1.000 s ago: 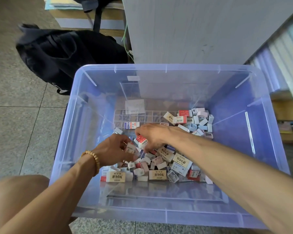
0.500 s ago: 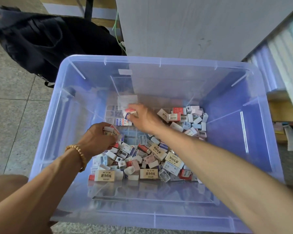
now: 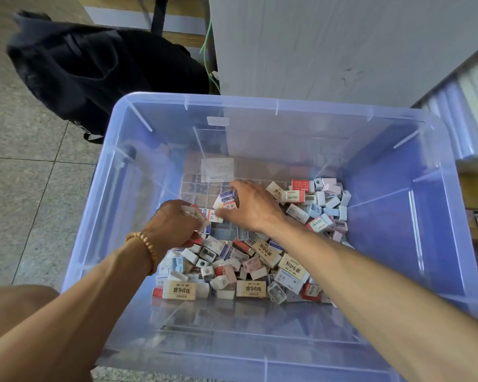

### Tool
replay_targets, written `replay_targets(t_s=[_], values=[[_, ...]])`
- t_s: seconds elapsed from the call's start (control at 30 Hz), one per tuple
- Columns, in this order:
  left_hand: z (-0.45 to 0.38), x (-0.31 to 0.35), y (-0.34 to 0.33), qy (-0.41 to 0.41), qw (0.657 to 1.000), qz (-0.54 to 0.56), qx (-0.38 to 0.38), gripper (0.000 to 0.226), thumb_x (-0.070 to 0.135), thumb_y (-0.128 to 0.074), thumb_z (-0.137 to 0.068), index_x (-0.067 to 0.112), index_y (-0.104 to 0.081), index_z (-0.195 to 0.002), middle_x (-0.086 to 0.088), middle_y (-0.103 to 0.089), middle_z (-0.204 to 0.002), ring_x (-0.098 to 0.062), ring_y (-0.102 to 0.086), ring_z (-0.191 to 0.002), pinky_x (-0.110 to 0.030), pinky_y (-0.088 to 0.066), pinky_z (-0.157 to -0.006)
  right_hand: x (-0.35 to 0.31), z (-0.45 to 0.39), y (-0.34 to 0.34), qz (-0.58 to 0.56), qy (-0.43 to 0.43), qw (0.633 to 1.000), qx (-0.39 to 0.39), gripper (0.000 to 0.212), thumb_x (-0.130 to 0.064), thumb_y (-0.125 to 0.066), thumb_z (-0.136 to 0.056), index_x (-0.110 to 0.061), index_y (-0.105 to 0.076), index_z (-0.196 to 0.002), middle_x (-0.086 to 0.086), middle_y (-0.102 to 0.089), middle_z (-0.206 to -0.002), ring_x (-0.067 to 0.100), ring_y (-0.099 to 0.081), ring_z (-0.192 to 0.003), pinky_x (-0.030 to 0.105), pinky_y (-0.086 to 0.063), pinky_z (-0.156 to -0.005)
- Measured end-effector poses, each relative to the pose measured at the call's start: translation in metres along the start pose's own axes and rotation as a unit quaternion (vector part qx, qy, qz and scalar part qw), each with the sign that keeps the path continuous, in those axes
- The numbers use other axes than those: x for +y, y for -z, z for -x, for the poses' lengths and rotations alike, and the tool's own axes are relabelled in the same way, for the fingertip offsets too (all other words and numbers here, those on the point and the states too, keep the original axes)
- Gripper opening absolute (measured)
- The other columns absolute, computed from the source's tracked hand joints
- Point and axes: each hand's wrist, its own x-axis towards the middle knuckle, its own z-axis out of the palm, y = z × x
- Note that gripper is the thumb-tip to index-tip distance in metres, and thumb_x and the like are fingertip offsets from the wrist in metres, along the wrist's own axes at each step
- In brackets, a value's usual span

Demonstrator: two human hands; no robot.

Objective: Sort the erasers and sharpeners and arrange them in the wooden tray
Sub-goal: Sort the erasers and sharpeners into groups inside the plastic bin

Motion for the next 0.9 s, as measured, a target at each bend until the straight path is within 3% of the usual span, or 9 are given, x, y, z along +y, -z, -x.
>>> replay_targets(t_s=[0.07,0.17,0.23,0.4,0.47,0.57,0.63,0.83,0.9], values=[[0.001,0.000,-0.002,-0.007,1.000,-0.003,0.007,0.015,0.003,-0.064,-0.090,0.003,-0.061,-0.105,-0.014,-0.068,-0.087,-0.024,-0.069,-0.072,-0.031,-0.056,-0.060,0.002,-0.001,-0.003,0.024,0.003,0.999,-0.029,0.056,-0.041,-0.074,-0.084,-0.014,-0.054,-0.129,0.001,-0.061,-0.115,0.019,-0.059,-0.101,0.033,-0.048,-0.085],[0.004,0.002,-0.004,-0.008,1.000,-0.013,0.008,0.010,0.003,-0.061,-0.092,0.005,-0.061,-0.101,-0.012,-0.067,-0.086,-0.019,-0.066,-0.067,-0.029,-0.056,-0.060,0.002,-0.004,-0.007,-0.035,-0.053,0.998,-0.005,0.024,-0.026,-0.073,-0.086,-0.012,-0.065,-0.104,-0.002,-0.065,-0.084,0.017,-0.064,-0.073,0.022,-0.043,-0.056],[0.003,0.001,-0.003,0.012,1.000,-0.001,-0.001,0.005,0.003,-0.061,-0.092,0.004,-0.063,-0.096,-0.012,-0.067,-0.084,-0.016,-0.064,-0.063,-0.027,-0.057,-0.056,0.001,-0.008,-0.007,-0.086,-0.100,0.991,0.001,0.019,-0.026,-0.073,-0.086,-0.010,-0.067,-0.094,0.003,-0.071,-0.081,0.020,-0.070,-0.070,0.023,-0.045,-0.049],[0.001,0.003,-0.005,0.062,0.996,0.020,-0.053,0.022,0.002,-0.059,-0.092,-0.002,-0.058,-0.113,-0.017,-0.069,-0.096,-0.017,-0.066,-0.066,-0.027,-0.056,-0.053,-0.002,-0.010,0.005,-0.221,-0.170,0.960,-0.036,0.018,-0.030,-0.071,-0.092,-0.019,-0.061,-0.081,0.002,-0.074,-0.081,0.015,-0.074,-0.074,0.037,-0.061,-0.079],[0.000,0.007,-0.007,0.071,0.995,0.036,-0.066,0.019,-0.001,-0.058,-0.092,-0.004,-0.057,-0.111,-0.016,-0.067,-0.093,-0.018,-0.065,-0.064,-0.028,-0.057,-0.049,0.007,-0.007,0.008,-0.177,-0.165,0.970,0.003,0.020,-0.033,-0.067,-0.094,-0.022,-0.058,-0.080,0.001,-0.072,-0.082,0.017,-0.069,-0.065,0.039,-0.061,-0.077],[-0.004,0.014,-0.012,0.075,0.994,0.025,-0.073,0.013,-0.002,-0.056,-0.093,-0.002,-0.055,-0.106,-0.017,-0.062,-0.093,-0.019,-0.062,-0.063,-0.033,-0.060,-0.053,0.024,-0.004,0.008,-0.104,-0.144,0.982,0.064,0.038,-0.037,-0.069,-0.092,-0.002,-0.066,-0.077,0.002,-0.070,-0.075,0.018,-0.054,-0.050,0.035,-0.059,-0.061],[-0.009,0.014,-0.016,0.069,0.995,-0.005,-0.072,0.017,0.000,-0.056,-0.093,0.000,-0.053,-0.110,-0.016,-0.063,-0.091,-0.018,-0.062,-0.062,-0.034,-0.060,-0.055,0.027,-0.002,0.009,-0.091,-0.142,0.983,0.068,0.039,-0.040,-0.070,-0.090,-0.001,-0.069,-0.081,0.002,-0.062,-0.063,0.017,-0.050,-0.049,0.027,-0.047,-0.050],[-0.017,0.014,-0.019,0.017,0.995,-0.053,-0.085,0.029,0.003,-0.055,-0.094,0.007,-0.054,-0.123,-0.014,-0.065,-0.091,-0.017,-0.062,-0.064,-0.034,-0.062,-0.064,0.032,0.002,0.008,-0.045,-0.099,0.992,0.067,0.032,-0.039,-0.078,-0.083,-0.009,-0.068,-0.079,0.002,-0.069,-0.071,0.017,-0.064,-0.059,0.023,-0.039,-0.048],[-0.016,0.013,-0.019,-0.009,0.997,-0.036,-0.073,0.038,0.001,-0.055,-0.094,0.011,-0.051,-0.131,-0.010,-0.065,-0.095,-0.015,-0.062,-0.066,-0.029,-0.060,-0.057,0.032,0.003,0.009,-0.017,-0.081,0.995,0.064,0.031,-0.042,-0.079,-0.082,-0.013,-0.069,-0.082,-0.001,-0.069,-0.071,0.013,-0.063,-0.057,0.021,-0.038,-0.046]])
